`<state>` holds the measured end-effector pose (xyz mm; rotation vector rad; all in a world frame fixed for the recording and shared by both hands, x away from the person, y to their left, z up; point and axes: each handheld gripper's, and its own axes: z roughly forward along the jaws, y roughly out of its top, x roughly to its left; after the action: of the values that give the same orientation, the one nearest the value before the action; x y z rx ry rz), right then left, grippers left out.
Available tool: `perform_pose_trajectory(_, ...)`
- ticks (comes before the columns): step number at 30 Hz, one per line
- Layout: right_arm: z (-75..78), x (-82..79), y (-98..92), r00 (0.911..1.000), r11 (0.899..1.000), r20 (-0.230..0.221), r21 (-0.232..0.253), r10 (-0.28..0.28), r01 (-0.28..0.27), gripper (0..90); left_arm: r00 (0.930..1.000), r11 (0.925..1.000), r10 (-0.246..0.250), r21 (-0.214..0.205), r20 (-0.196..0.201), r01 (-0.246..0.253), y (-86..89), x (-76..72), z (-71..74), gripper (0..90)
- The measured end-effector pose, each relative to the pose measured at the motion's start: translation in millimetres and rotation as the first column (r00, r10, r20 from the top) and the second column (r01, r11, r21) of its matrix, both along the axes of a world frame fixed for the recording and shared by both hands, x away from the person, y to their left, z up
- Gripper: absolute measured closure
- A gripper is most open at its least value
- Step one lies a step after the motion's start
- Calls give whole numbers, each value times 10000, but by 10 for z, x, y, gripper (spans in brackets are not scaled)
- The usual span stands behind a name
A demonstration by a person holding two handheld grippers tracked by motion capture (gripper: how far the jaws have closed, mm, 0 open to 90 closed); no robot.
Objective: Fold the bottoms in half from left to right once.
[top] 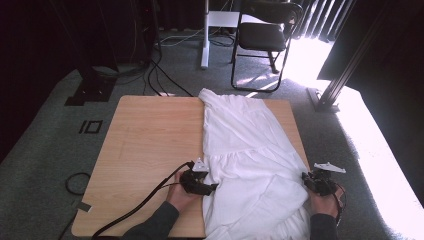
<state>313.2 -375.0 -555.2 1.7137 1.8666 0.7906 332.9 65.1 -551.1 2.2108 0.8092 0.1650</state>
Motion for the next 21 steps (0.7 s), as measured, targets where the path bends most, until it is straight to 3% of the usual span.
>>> perform_pose_trajectory(2,-1,-7,-6,9999,9999,17,82,119,-119,792,9996,9998,103,144,247,-106,-45,-26,-7,364)
perform_pose_trajectory(4,3,-4,7,9996,9996,-31,89,269,-269,856,9974,9979,263,572,675,-302,-93,-56,1,477)
perform_pose_trajectory(6,10,3,29,9994,9994,-105,88,343,-342,888,9982,9984,173,520,568,-203,-98,-43,7,658)
perform_pose_trajectory(8,15,7,35,9993,9994,-173,107,319,-317,892,9999,9997,-66,242,86,64,-79,-4,9,839)
perform_pose_trajectory(12,13,-23,55,9995,9991,-179,349,266,-260,892,9982,9945,-93,1050,585,31,27,-26,61,878)
perform_pose_trajectory(18,10,-139,280,9972,9958,-160,573,730,-720,892,9952,9904,812,1077,553,-867,572,-28,120,881)
perform_pose_trajectory(21,8,-216,484,9943,9923,-111,648,1061,-1052,892,9904,9831,1172,1325,735,-1262,801,-51,173,880)
